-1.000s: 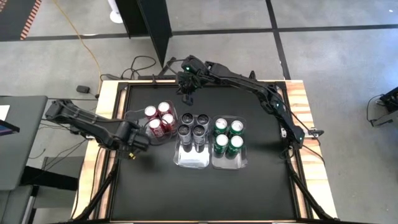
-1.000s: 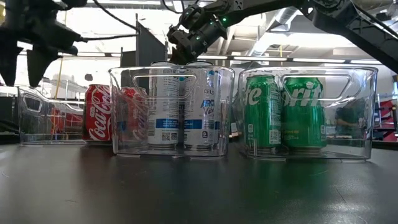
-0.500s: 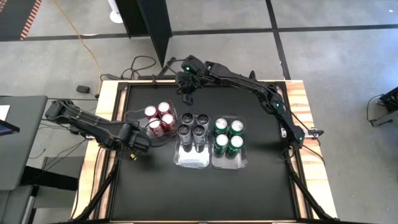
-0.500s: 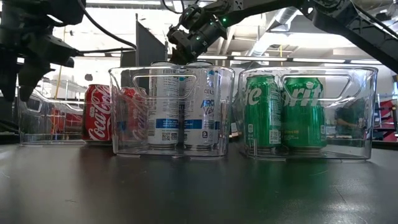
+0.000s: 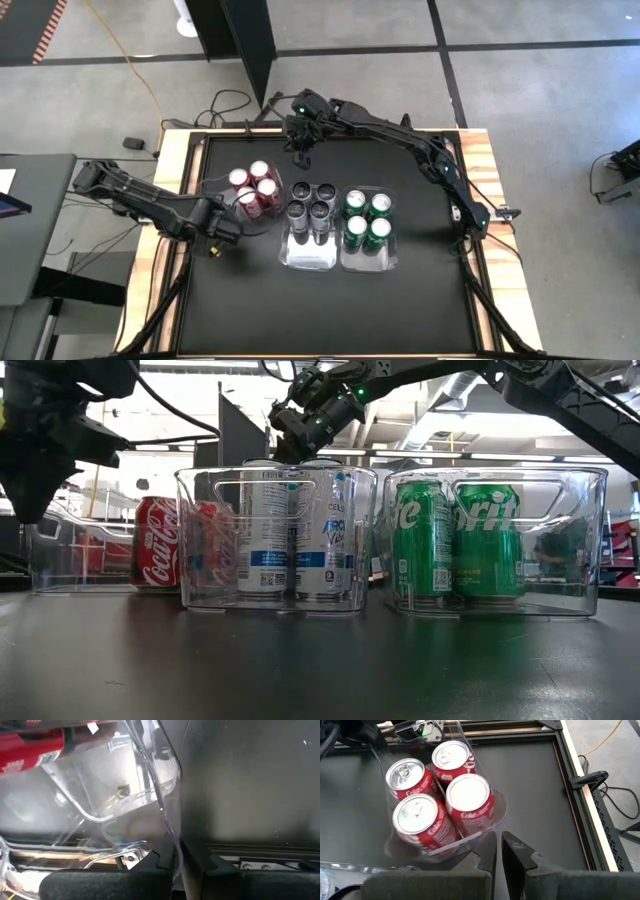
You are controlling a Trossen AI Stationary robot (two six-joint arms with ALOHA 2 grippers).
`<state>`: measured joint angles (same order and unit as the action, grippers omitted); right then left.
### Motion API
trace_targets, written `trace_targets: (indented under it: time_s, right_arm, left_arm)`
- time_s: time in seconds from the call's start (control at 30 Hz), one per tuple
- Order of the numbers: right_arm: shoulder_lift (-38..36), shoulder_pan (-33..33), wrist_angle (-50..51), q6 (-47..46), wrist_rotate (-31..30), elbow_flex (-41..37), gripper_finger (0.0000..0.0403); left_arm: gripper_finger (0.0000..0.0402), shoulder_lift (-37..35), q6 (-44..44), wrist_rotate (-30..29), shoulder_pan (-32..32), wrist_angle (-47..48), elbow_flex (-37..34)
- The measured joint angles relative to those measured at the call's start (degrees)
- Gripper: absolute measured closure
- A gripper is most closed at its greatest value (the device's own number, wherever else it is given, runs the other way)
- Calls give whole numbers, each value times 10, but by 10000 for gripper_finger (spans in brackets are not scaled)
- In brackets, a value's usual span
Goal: Sort soda cans
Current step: Adjust the left transparent bin
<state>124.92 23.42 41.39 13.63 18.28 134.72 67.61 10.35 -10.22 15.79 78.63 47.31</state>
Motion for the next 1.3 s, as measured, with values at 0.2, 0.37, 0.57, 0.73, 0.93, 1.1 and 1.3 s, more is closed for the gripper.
trace_targets:
  time_s: [0.2,0.37,0.57,0.73,0.93,1.1,1.3]
  right_arm:
    - [0,0,0,0,0,0,355]
    - [0,0,0,0,0,0,355]
    - [0,0,0,0,0,0,355]
    - [0,0,0,0,0,0,355]
    - [0,0,0,0,0,0,355]
    - [0,0,0,0,0,0,355]
    - [0,0,0,0,0,0,355]
  left_arm:
    - [397,0,6,11,0,-13,0]
    - [399,-1,6,13,0,-20,1]
    - [399,-1,-6,20,0,-28,1]
    - [400,-1,-22,23,0,-42,5]
    - [400,1,-35,30,0,-88,25]
    - [400,1,-37,30,0,-126,25]
    - [400,1,-28,26,0,-169,25]
